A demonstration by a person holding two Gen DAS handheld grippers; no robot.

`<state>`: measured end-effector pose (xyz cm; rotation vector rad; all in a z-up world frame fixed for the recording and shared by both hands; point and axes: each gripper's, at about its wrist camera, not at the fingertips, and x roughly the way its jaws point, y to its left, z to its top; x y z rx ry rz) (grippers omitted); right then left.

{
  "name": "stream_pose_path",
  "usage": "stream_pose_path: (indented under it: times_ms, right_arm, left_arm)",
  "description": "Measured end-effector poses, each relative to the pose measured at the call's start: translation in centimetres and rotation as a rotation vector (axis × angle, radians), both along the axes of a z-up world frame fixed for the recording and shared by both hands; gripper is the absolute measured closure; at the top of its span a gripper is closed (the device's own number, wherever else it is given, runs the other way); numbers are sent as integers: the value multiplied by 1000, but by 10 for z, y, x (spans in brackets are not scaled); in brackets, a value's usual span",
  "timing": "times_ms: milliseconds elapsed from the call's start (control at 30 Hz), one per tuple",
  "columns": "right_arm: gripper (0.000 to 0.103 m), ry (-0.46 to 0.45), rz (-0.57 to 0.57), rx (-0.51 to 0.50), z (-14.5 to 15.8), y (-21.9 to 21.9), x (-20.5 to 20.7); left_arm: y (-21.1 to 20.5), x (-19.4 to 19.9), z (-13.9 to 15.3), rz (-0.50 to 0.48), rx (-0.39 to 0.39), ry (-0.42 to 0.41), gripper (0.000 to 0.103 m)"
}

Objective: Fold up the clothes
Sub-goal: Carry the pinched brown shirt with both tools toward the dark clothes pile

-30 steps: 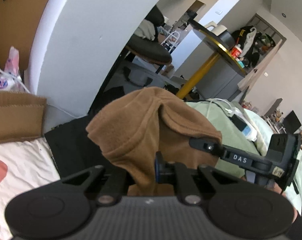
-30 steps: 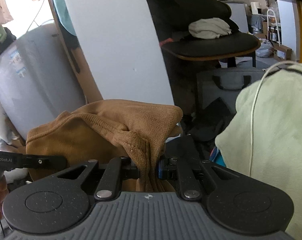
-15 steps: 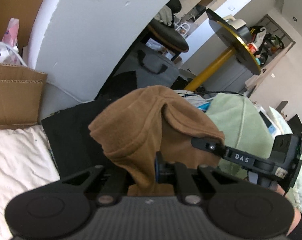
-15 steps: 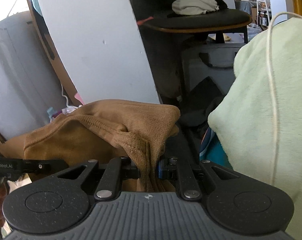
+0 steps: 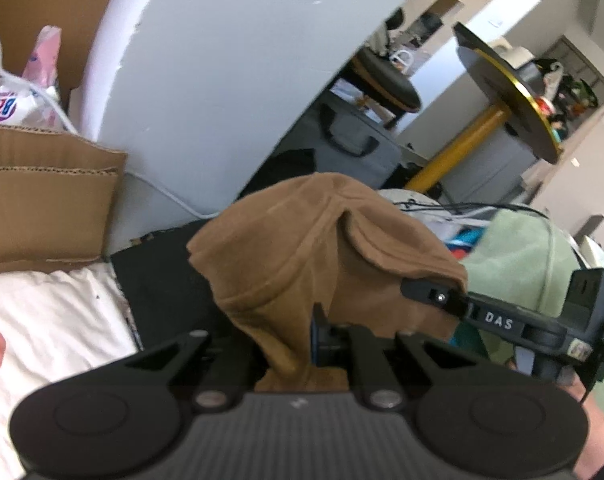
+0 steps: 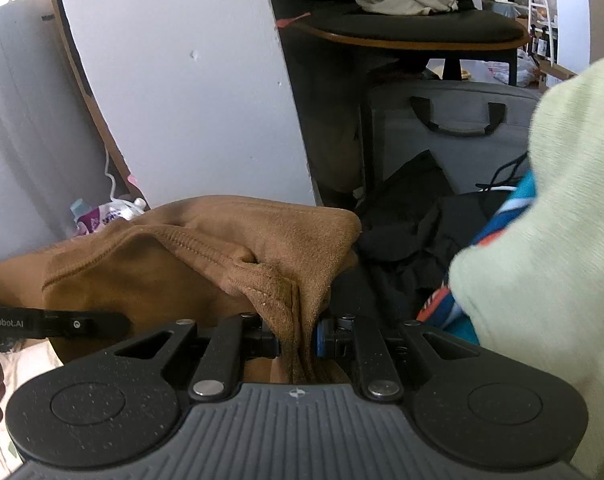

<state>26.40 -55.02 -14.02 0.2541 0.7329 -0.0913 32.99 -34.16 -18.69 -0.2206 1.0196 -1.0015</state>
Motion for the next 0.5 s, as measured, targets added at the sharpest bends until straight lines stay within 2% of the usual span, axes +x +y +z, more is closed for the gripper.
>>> stream_pose_path:
  times_ms: [300, 500]
  right_arm:
    - [86, 66, -9, -46, -32, -8, 47]
    - [85, 91, -5, -76, -60, -14, 82]
  left_arm:
    - [-16, 34, -24, 7, 36, -8, 95]
    - [-23, 66, -52, 28, 37, -4, 95]
